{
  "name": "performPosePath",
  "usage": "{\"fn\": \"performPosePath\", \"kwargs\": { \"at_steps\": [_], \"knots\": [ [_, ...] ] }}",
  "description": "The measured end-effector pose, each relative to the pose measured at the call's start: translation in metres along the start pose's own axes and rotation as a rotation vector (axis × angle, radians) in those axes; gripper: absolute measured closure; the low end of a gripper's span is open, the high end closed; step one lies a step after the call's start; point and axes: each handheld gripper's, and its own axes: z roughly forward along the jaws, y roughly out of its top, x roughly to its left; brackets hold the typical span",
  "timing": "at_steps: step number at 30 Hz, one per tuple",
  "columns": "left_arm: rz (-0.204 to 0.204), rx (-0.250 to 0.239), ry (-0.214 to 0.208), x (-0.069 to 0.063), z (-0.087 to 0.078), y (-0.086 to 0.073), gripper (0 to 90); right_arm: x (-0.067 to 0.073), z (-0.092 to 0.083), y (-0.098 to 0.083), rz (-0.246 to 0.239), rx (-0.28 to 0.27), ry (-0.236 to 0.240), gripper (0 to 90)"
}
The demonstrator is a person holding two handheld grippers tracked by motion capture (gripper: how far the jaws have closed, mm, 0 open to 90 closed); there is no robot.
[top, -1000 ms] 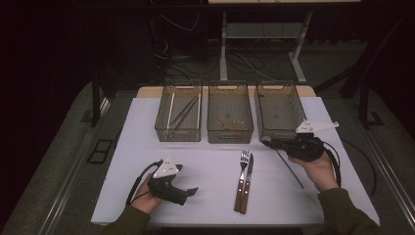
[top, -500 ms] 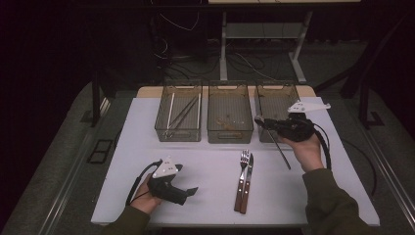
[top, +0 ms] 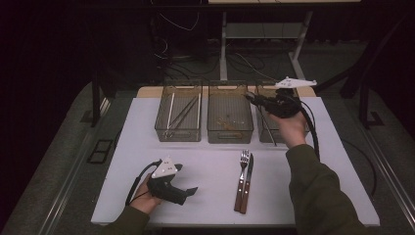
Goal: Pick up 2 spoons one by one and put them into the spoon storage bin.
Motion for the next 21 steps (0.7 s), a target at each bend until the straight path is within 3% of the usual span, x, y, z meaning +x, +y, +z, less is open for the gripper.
{"fn": "performPosePath", "kwargs": {
  "at_steps": [10,21],
  "knots": [
    [0.005,-0.013,-0.004,0.000,-0.001,0.001,3.6,-0.001,0.035,0.021,0.013,-0.002,-0.046,89.0],
    [0.006,-0.019,-0.013,0.001,-0.004,0.002,3.6,0.001,0.083,0.026,0.022,0.003,-0.075,88.9]
  ]
}}
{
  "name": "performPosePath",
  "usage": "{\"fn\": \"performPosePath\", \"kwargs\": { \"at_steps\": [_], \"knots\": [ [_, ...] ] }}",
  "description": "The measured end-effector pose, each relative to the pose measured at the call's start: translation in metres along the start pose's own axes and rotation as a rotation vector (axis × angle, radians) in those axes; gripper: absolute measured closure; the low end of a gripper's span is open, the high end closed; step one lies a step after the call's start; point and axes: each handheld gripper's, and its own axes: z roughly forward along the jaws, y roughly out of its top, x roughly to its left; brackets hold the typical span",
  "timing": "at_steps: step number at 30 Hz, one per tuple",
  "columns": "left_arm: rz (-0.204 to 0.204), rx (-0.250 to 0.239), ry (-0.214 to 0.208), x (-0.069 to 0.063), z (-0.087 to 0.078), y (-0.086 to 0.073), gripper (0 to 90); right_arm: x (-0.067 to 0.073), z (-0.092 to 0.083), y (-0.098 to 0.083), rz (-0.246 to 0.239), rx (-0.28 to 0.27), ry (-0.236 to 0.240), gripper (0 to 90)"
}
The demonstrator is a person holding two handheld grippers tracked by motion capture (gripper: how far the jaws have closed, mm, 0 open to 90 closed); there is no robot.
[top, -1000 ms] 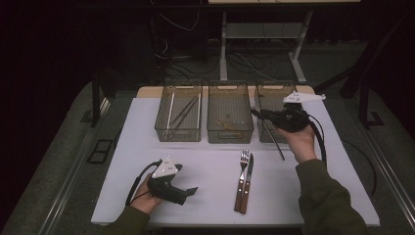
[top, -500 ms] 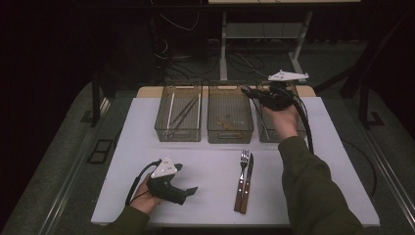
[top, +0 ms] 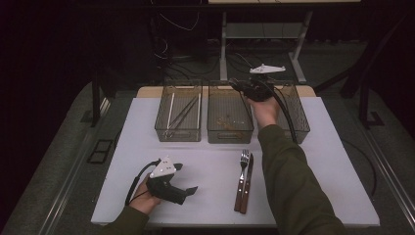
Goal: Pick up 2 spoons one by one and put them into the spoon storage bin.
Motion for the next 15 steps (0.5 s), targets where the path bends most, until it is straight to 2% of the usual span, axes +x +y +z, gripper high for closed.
{"fn": "performPosePath", "kwargs": {
  "at_steps": [3,8,15],
  "knots": [
    [-0.003,-0.011,-0.002,0.001,0.000,0.000,3.6,0.001,0.009,-0.003,0.001,0.002,-0.003,88.9],
    [-0.007,-0.018,-0.004,0.000,-0.001,0.001,3.6,-0.001,0.021,-0.013,-0.007,0.045,-0.030,88.9],
    [-0.011,-0.015,-0.006,0.000,0.000,0.001,3.6,0.000,0.030,-0.028,-0.013,0.098,-0.043,88.9]
  ]
}}
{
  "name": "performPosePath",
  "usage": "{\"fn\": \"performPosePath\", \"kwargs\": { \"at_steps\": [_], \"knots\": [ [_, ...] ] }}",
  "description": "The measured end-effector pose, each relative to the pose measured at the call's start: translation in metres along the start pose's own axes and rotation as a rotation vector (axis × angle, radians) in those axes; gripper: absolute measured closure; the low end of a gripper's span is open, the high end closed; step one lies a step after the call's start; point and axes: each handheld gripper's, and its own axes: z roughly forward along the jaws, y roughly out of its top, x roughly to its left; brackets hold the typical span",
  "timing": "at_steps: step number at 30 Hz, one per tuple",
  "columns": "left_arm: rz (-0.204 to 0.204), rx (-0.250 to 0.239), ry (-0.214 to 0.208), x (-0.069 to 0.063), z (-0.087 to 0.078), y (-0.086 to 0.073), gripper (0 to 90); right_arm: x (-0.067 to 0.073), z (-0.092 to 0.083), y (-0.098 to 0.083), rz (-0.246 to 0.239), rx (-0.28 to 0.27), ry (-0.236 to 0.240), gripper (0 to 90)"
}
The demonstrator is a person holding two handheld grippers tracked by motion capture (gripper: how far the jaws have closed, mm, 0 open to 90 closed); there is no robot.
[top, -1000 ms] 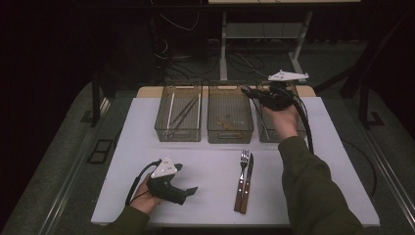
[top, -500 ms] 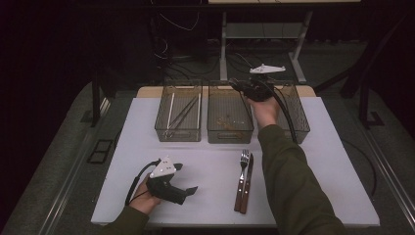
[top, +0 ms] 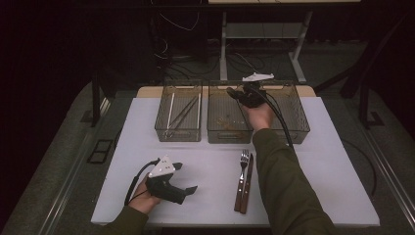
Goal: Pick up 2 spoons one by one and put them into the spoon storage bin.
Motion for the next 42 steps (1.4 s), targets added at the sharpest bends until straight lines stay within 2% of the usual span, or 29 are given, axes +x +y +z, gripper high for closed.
{"fn": "performPosePath", "kwargs": {
  "at_steps": [3,6,8,11,17,22,28,31,35,42],
  "knots": [
    [0.014,0.003,0.001,0.000,0.000,0.000,3.6,0.000,0.003,-0.008,-0.015,0.044,-0.012,88.9],
    [0.007,0.004,-0.001,0.000,0.000,0.000,3.7,0.001,0.005,-0.012,-0.021,0.091,-0.015,87.6],
    [0.011,0.004,0.000,0.000,0.001,0.000,3.7,0.002,0.005,-0.011,-0.026,0.105,-0.008,74.5],
    [0.012,0.005,-0.001,0.000,0.001,0.000,3.7,0.004,-0.001,-0.009,-0.034,0.092,-0.019,63.1],
    [0.013,0.010,-0.001,0.000,0.001,0.000,3.7,0.005,-0.025,-0.005,0.002,0.051,0.000,53.3],
    [0.004,0.008,-0.001,-0.001,0.002,0.000,3.7,0.004,-0.046,-0.007,0.011,0.034,0.030,48.8],
    [0.002,0.012,0.000,-0.001,0.002,0.000,3.7,0.006,-0.071,-0.017,0.005,0.041,0.098,44.7],
    [0.003,0.016,0.001,-0.001,0.002,0.000,3.7,0.007,-0.082,-0.026,0.008,0.045,0.138,43.8],
    [0.005,0.017,0.003,-0.001,0.003,-0.001,3.6,0.007,-0.095,-0.039,-0.002,0.054,0.163,40.3],
    [-0.006,0.021,0.008,-0.001,0.004,-0.002,3.5,0.004,-0.117,-0.065,0.014,0.042,0.225,39.6]
  ]
}}
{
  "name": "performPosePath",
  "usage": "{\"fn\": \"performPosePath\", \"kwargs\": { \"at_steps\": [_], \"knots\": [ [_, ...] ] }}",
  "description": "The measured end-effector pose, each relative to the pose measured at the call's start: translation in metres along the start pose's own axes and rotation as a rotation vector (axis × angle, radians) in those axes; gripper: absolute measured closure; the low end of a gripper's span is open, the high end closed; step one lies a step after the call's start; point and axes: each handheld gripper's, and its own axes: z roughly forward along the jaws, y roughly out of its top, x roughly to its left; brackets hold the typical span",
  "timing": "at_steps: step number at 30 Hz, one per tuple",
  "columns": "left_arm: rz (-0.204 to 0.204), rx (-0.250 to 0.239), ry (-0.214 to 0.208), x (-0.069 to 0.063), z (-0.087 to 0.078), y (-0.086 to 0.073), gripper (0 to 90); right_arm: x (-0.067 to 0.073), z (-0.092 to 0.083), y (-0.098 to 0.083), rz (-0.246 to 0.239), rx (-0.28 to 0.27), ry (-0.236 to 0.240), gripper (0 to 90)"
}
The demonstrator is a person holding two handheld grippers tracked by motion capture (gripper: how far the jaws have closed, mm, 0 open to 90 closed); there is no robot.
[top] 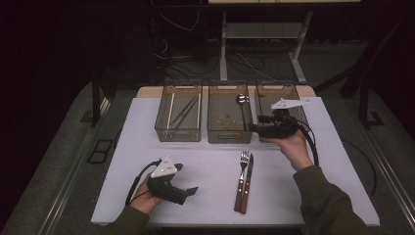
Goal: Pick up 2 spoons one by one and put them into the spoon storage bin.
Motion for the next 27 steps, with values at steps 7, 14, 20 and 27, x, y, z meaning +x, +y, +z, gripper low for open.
{"fn": "performPosePath", "kwargs": {
  "at_steps": [7,14,20,27],
  "knots": [
    [0.002,0.008,0.003,0.001,0.000,0.000,3.5,0.006,-0.012,-0.029,-0.026,0.036,0.030,42.1],
    [0.007,0.012,0.004,0.000,0.000,0.000,3.5,0.015,-0.021,-0.053,-0.059,0.089,0.029,54.6],
    [0.007,0.011,0.004,0.000,-0.001,0.000,3.5,0.026,-0.021,-0.072,-0.093,0.160,0.045,69.1],
    [0.007,0.010,0.006,0.000,-0.002,0.000,3.6,0.031,-0.012,-0.084,-0.095,0.222,0.070,85.2]
  ]
}}
